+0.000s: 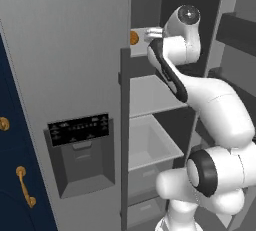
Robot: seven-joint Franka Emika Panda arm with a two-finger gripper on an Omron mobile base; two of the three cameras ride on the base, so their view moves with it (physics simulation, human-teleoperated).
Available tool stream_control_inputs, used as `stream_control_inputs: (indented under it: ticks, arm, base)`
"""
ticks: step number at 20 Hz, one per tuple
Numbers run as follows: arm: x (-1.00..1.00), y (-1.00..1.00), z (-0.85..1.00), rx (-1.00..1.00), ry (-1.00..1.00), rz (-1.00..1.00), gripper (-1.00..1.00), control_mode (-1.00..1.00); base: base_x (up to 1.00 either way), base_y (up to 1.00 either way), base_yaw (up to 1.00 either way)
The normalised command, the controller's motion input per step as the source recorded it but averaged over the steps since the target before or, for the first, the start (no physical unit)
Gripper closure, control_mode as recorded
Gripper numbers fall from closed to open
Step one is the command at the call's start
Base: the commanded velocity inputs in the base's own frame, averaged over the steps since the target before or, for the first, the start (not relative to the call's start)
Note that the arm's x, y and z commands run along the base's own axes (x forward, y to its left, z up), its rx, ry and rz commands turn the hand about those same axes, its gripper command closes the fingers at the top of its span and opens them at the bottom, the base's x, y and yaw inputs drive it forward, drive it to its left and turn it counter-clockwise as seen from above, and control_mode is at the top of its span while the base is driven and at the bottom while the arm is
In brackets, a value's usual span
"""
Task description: Take the strawberry from the fridge and place it on top of the pancake, located on the dining counter.
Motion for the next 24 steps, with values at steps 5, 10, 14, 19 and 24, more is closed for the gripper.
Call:
stream_control_inputs:
  ticks: [5, 10, 14, 19, 24]
  arm:
    - [-1.0, -0.12, 0.05, 0.07, -0.03, -0.05, 1.0, -1.0]
    - [-1.0, -0.18, -0.3, 0.0, -0.06, 0.0, 1.0, -1.0]
    - [-1.0, -0.04, -0.44, -0.12, -0.05, 0.09, 1.0, -1.0]
    - [-1.0, 0.0, -0.08, -0.2, -0.01, 0.2, 1.0, -1.0]
    - [-1.0, 0.01, 0.0, -0.06, 0.0, 0.17, 1.0, -1.0]
  base:
    - [0.0, 0.0, 0.0]
    - [0.0, 0.0, 0.0]
    - [0.0, 0.0, 0.0]
    - [0.0, 0.0, 0.0]
    - [0.0, 0.0, 0.0]
